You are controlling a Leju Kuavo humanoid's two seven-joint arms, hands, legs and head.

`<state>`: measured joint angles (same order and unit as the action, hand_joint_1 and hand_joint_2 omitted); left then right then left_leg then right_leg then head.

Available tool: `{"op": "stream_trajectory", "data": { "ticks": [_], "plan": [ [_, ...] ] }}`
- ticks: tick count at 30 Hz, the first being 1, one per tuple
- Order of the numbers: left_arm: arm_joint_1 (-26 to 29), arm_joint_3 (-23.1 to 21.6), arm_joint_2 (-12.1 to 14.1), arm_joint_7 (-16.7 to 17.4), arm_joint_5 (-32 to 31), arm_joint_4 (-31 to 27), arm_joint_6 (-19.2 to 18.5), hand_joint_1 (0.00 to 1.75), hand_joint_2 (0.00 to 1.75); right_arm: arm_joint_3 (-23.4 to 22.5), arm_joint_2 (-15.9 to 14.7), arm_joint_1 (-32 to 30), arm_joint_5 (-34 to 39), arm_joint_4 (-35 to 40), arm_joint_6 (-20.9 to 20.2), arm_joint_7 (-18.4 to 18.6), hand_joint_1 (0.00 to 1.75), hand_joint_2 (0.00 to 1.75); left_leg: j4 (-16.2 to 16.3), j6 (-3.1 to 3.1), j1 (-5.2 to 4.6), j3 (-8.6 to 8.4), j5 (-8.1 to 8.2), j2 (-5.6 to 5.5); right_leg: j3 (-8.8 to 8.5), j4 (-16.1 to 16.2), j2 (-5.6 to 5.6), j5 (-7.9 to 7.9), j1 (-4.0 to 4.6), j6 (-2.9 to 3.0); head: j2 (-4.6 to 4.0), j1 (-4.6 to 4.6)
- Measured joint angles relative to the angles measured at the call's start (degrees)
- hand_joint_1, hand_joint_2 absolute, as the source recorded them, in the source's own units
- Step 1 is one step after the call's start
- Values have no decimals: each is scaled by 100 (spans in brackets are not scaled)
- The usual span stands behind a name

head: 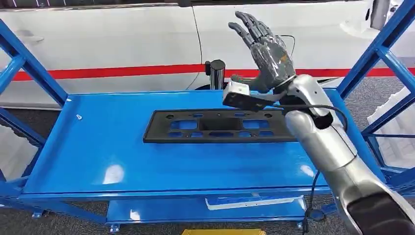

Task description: Take the parts from the cabinet and place them on the table.

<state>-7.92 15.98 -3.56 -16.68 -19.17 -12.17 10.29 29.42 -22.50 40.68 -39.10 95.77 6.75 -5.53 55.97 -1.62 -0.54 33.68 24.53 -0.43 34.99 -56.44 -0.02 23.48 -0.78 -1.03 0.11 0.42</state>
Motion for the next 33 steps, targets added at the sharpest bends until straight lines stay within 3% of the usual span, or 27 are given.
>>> {"op": "stream_trajectory", "data": {
  "ticks": [6, 10, 14, 21, 25, 33],
  "plan": [
    [49, 87, 0, -15, -11, 0, 0, 0, 0, -129, -857, -448, 284, 1298, -238, 140, 0, 175, 1, -14, -2, 0, 11, -1, -1, 0, 3, 0, -5, 0, 0, -4],
    [55, 96, -2, -15, -22, 0, 4, 0, 0, -225, -1194, -810, 97, 1801, -223, 116, 0, 175, 2, -17, -1, -5, 13, -2, -7, 2, 1, 2, -4, -3, 0, -2],
    [70, 127, -33, -2, -122, 0, 13, 0, 0, -221, -1256, -1364, -418, 2106, -100, 50, 0, 175, 1, -18, -1, -6, 16, -1, -6, 2, 4, 2, -4, -2, 0, -2],
    [54, 129, -90, 50, -190, -2, 15, 0, 0, -57, -1160, -1997, -909, 2281, 13, 33, 0, 175, 0, -15, -1, -7, 18, 0, -6, 2, 5, 2, -3, -2, 0, -4],
    [29, 129, -129, 83, -262, -2, -4, 0, 0, 53, -1020, -2170, -1155, 2243, -219, 76, 0, 175, 0, -15, 0, -5, 17, -1, -10, 2, 4, 2, -3, -2, 0, -2],
    [-155, 131, -221, 313, -599, -4, -92, 0, 0, 754, 64, -2566, -2319, 1130, -267, 566, 0, 175, -1, -12, 2, -10, 14, -2, -12, 1, 1, 2, 2, -2, 0, -4]
  ]
}}
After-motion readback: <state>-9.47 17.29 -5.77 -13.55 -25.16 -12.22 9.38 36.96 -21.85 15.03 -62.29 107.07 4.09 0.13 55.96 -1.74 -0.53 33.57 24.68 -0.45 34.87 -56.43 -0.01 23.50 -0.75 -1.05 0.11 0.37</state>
